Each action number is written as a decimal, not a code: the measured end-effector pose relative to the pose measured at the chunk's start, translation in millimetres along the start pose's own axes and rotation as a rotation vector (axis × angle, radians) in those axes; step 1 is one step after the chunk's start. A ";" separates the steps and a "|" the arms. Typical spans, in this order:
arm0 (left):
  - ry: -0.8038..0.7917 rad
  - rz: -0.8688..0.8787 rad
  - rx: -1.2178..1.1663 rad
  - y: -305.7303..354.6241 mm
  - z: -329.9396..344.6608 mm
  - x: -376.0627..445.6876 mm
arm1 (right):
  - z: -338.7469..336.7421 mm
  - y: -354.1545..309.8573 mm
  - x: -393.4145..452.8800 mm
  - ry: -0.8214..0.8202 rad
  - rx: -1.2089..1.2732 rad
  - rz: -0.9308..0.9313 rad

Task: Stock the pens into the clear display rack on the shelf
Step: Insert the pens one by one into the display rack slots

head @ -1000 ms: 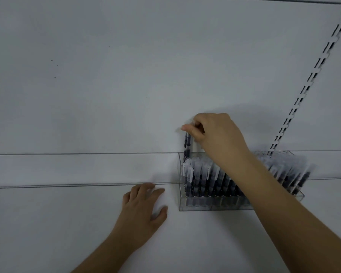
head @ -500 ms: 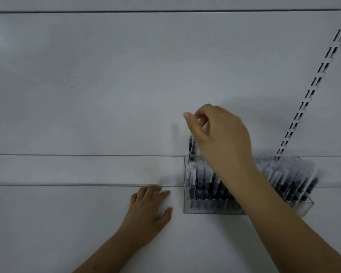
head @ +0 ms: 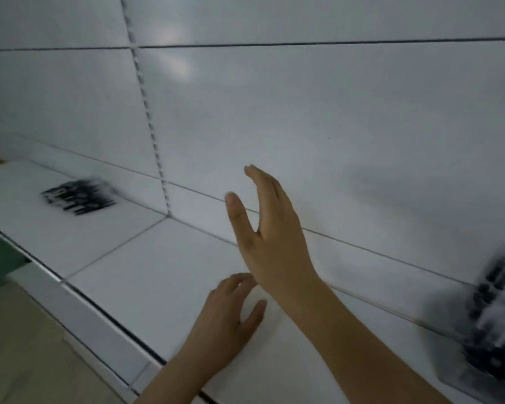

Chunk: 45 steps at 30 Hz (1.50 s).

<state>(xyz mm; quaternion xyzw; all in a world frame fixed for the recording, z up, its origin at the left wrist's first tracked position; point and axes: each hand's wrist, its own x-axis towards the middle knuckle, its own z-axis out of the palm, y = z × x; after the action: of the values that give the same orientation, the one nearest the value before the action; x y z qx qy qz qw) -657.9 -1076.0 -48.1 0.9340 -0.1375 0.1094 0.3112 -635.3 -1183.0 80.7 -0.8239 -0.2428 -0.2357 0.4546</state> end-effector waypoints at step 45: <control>0.128 -0.547 0.154 -607.4 -342.0 172.2 | 588.9 14.5 212.4 -0.463 -0.553 -0.117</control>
<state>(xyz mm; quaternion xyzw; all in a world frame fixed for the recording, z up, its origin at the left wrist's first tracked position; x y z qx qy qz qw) -339.7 -432.6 -65.4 0.9483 0.1484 0.0903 0.2655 -363.9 -641.8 -79.3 -0.9320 -0.3129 -0.1254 0.1333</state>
